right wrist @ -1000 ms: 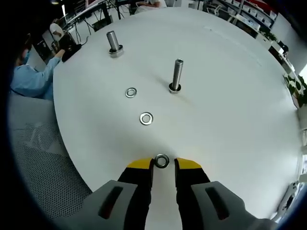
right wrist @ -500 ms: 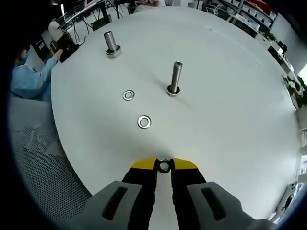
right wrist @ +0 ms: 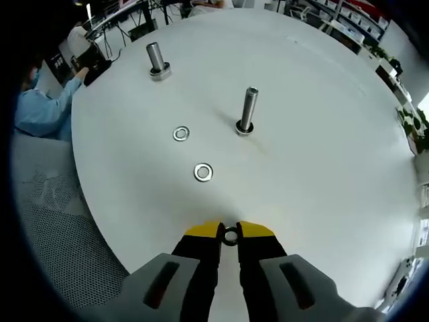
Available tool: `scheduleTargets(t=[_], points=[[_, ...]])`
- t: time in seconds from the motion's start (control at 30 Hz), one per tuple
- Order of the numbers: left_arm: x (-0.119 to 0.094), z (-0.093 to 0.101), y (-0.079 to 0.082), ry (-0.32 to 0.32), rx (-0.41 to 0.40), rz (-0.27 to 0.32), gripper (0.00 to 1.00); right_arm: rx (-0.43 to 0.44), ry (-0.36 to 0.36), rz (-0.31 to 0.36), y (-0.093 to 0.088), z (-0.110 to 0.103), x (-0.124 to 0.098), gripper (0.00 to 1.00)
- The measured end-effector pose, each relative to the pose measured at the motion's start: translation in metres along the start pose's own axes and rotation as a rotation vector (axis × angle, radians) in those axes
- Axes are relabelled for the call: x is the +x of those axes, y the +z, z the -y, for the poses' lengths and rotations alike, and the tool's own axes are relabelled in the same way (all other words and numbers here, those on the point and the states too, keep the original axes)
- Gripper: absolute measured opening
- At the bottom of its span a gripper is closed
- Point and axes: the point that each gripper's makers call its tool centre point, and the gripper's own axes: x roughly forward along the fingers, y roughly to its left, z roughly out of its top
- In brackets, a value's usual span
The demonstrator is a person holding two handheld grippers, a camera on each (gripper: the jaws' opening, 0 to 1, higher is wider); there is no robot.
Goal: Place the washer onto the threaded stud by aligning its center hole with the stud, sliding it down to the base, and recovering from edge contact or off-axis alignment until the washer reaches the visible bottom stop.
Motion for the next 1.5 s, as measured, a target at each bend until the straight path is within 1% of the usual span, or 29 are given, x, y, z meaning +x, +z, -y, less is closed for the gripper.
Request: scheduleTargets(t=[0.37,0.53,0.77,1.07,1.23,1.5], points=[[0.0,0.001,0.0,-0.001,0.005,-0.002,0.22,0.018,0.01,-0.001,-0.005,-0.002,-0.001,0.2],[-0.001,0.001,0.0,0.001,0.009,-0.003,0.22,0.025,0.008,-0.004,-0.008,-0.003,-0.003,0.21],[-0.001,0.0,0.0,0.008,0.013,-0.003,0.22,0.03,0.008,-0.011,-0.012,-0.003,-0.004,0.21],[-0.001,0.001,-0.001,0.007,0.02,-0.008,0.22,0.031,0.008,-0.009,-0.012,-0.001,-0.004,0.19],[-0.001,0.001,-0.001,0.009,0.02,-0.01,0.22,0.035,0.006,-0.004,-0.012,0.002,-0.004,0.16],[0.0,0.001,-0.002,0.005,0.02,-0.013,0.22,0.03,0.012,-0.007,-0.012,0.002,-0.003,0.16]])
